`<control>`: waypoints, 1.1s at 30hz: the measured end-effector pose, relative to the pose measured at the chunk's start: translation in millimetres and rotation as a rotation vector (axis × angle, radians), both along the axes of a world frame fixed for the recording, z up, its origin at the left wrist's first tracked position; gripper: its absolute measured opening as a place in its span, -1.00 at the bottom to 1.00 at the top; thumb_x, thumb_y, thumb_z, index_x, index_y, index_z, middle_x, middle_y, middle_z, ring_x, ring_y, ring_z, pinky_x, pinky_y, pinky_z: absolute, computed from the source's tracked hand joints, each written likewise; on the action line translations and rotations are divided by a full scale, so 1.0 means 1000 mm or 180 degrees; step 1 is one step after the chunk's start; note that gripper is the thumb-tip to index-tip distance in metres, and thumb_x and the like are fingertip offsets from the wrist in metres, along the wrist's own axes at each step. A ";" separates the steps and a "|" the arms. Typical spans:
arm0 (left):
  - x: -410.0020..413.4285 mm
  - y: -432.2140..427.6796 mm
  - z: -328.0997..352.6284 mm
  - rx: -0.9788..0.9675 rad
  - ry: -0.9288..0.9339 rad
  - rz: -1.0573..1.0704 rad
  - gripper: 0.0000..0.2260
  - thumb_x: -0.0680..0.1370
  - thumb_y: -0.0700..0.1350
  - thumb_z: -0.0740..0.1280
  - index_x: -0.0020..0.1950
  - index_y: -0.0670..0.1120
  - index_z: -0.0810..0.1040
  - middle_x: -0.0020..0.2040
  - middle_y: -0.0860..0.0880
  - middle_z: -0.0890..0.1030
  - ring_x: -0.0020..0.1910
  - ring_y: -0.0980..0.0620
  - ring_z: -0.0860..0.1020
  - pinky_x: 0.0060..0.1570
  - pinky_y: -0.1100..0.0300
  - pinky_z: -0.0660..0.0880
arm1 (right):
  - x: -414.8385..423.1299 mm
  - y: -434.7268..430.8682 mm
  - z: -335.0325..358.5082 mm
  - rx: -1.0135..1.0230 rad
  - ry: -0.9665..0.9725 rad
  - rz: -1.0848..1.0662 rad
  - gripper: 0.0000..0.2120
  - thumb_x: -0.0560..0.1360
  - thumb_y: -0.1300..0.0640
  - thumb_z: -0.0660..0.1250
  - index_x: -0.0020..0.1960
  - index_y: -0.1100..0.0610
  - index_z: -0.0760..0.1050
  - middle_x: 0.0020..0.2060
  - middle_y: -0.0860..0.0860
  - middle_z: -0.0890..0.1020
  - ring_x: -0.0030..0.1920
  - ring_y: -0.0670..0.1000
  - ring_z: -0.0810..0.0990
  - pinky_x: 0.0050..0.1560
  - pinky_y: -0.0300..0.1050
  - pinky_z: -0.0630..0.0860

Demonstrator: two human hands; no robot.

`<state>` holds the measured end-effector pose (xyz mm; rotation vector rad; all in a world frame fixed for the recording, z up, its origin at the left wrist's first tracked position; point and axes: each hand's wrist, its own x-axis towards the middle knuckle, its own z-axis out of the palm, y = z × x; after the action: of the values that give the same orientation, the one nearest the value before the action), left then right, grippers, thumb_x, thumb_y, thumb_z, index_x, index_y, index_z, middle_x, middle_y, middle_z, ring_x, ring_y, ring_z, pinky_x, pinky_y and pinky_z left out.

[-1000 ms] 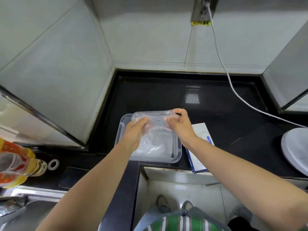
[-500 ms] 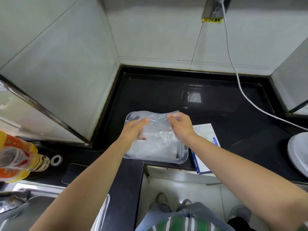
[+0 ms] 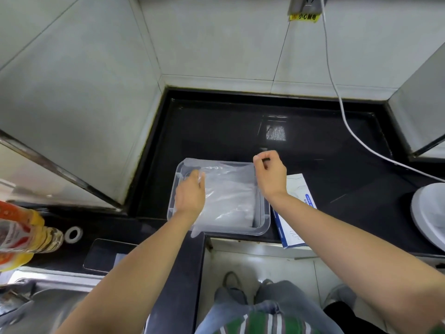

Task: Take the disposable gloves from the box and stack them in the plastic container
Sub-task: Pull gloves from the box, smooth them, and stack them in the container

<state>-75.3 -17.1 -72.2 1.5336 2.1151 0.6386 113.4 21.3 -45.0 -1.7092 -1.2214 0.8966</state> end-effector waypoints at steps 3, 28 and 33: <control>0.001 0.002 -0.005 -0.0269 0.0570 -0.0348 -0.68 0.70 -0.05 0.07 0.36 -0.15 0.43 0.02 -0.13 0.61 -0.08 -0.03 0.59 -0.18 0.22 0.51 | 0.002 -0.002 0.009 0.0413 -0.0020 0.0171 -0.93 0.60 0.16 0.27 0.06 0.14 0.48 -0.34 -0.03 0.51 -0.34 -0.09 0.45 -0.21 -0.18 0.46; 0.040 0.009 0.005 -0.1054 0.0681 -0.1976 -0.79 0.57 -0.13 0.26 0.20 -0.10 0.52 0.13 -0.13 0.57 0.08 -0.16 0.55 0.04 0.04 0.50 | -0.034 -0.018 -0.063 -0.2769 -0.1307 0.2427 -0.49 0.57 0.28 0.22 0.46 -0.01 0.21 0.25 0.13 0.43 -0.12 0.07 0.58 -0.16 -0.04 0.65; 0.014 0.015 -0.042 -0.2165 0.0808 -0.1448 -0.25 0.54 -0.01 0.39 0.57 0.10 -0.03 0.53 -0.20 0.12 0.36 -0.23 0.37 0.27 -0.02 0.43 | -0.032 -0.021 -0.054 -0.2920 -0.1175 0.2370 -0.10 0.56 0.32 0.24 0.58 -0.22 -0.26 0.52 0.07 0.15 0.02 0.13 0.63 -0.09 -0.04 0.66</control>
<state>-61.0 -2.1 -114.1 1.6344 1.7629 -0.4159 81.7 0.5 -99.0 -2.1974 -1.9407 1.8533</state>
